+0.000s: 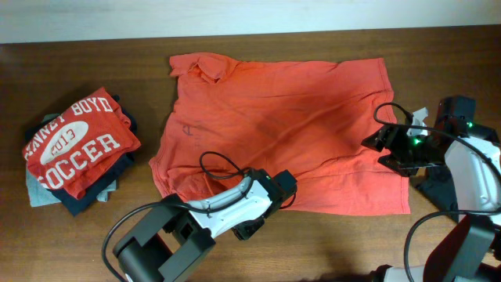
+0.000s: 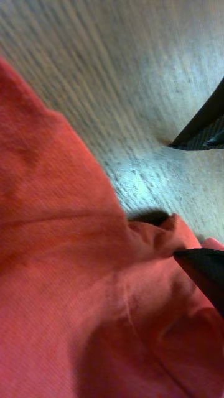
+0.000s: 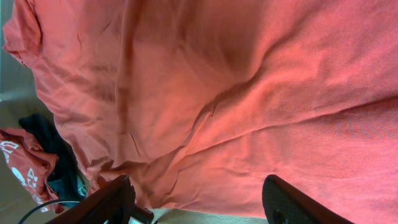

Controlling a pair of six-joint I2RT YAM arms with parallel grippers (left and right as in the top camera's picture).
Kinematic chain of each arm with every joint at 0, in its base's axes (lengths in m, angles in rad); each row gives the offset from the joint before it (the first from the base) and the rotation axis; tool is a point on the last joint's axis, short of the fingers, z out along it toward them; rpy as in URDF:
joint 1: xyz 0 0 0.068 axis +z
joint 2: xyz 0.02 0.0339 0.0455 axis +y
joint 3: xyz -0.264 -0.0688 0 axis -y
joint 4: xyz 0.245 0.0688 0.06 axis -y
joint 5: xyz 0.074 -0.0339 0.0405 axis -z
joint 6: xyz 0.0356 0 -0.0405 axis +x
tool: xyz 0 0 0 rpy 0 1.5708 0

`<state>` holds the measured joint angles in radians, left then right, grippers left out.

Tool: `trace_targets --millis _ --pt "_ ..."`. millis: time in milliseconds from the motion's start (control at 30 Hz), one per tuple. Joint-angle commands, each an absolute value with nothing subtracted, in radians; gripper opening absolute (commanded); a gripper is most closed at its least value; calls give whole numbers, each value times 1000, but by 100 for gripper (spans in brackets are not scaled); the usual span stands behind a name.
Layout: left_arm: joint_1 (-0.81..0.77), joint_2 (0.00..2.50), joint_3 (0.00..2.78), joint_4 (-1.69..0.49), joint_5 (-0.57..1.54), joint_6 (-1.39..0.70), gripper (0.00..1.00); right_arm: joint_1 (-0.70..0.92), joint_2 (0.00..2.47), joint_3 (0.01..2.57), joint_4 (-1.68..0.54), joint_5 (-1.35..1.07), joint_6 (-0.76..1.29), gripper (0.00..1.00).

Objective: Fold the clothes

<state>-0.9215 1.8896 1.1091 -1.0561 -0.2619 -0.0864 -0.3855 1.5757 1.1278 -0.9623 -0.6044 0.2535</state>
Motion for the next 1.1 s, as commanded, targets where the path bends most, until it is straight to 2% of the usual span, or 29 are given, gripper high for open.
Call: trace_targets --millis 0,300,400,700,900,1067 --pt "-909 1897 1099 -1050 -258 -93 50 -387 1571 1145 -965 -621 239 71" --pt "-851 1898 1092 -975 -273 -91 49 -387 1571 1145 -966 -621 239 70" --pt "-827 1898 1092 -968 -272 -92 31 -387 1571 1145 -970 -620 239 70" --pt "-813 1898 1096 -998 -225 -80 0 -387 1571 1145 -970 -621 239 70" --pt "-813 1898 1235 -1248 -220 -38 0 -387 1571 1145 -968 -620 239 70" --pt "-813 1898 1413 -1402 -79 79 0 -387 1571 1145 -966 -620 239 70"
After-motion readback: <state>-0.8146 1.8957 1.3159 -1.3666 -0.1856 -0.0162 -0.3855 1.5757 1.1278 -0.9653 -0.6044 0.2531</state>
